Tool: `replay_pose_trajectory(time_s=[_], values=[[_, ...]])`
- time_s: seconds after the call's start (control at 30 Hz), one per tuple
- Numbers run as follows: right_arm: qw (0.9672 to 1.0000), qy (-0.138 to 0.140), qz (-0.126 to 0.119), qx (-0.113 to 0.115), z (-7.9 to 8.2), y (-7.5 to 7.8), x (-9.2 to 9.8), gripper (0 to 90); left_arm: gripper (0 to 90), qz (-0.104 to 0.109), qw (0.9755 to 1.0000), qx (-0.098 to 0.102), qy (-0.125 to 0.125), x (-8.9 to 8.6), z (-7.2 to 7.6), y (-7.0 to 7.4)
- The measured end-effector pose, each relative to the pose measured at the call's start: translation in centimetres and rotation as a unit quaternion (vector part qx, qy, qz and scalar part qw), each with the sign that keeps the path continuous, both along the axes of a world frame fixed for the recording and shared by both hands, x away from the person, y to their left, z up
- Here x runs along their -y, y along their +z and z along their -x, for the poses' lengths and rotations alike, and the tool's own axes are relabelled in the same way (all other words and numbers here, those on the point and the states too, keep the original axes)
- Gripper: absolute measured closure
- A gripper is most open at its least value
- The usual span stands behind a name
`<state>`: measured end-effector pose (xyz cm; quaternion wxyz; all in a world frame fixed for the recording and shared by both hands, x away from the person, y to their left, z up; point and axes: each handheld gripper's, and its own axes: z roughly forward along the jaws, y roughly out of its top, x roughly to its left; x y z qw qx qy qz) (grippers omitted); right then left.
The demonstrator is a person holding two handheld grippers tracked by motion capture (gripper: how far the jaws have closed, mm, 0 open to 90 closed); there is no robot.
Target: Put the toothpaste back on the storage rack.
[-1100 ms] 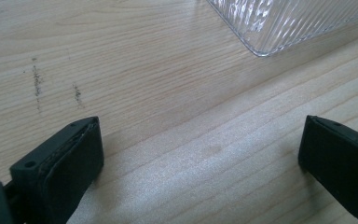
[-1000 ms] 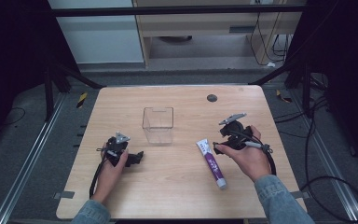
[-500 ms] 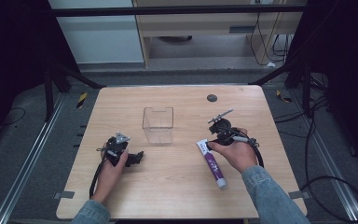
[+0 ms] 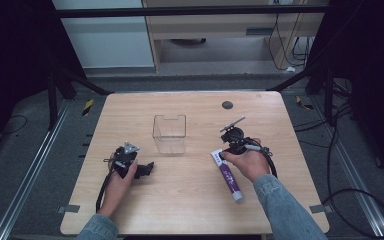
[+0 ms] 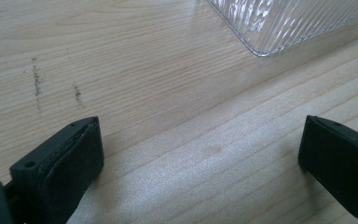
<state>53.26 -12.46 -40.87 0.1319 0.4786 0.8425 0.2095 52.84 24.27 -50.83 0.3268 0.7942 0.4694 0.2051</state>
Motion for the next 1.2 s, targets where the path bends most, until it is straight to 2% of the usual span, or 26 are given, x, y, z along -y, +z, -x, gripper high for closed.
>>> replay_pose_trajectory(time_s=[0.33,0.43,0.53,0.77,1.2], values=[[0.9998,-0.008,-0.015,-0.014,-0.4,-0.9,0.1,50.4,0.0,0.000,1.0000,0.000,0.000,0.0,0.0,0.0],[0.9993,-0.015,-0.020,-0.028,-0.6,-1.4,-0.1,52.5,0.0,0.000,1.0000,0.000,0.000,0.0,0.0,0.0],[0.9993,-0.008,-0.021,-0.029,-0.8,-1.8,-0.1,54.2,0.0,0.000,1.0000,0.000,0.000,0.0,0.0,0.0],[0.9981,-0.019,-0.027,-0.051,-0.9,-2.7,-0.1,56.5,0.0,0.000,1.0000,0.000,0.000,0.0,0.0,0.0],[0.9972,-0.029,-0.018,-0.066,-1.0,-4.4,-0.8,52.5,0.0,0.000,1.0000,0.000,0.000,0.0,0.0,0.0]])
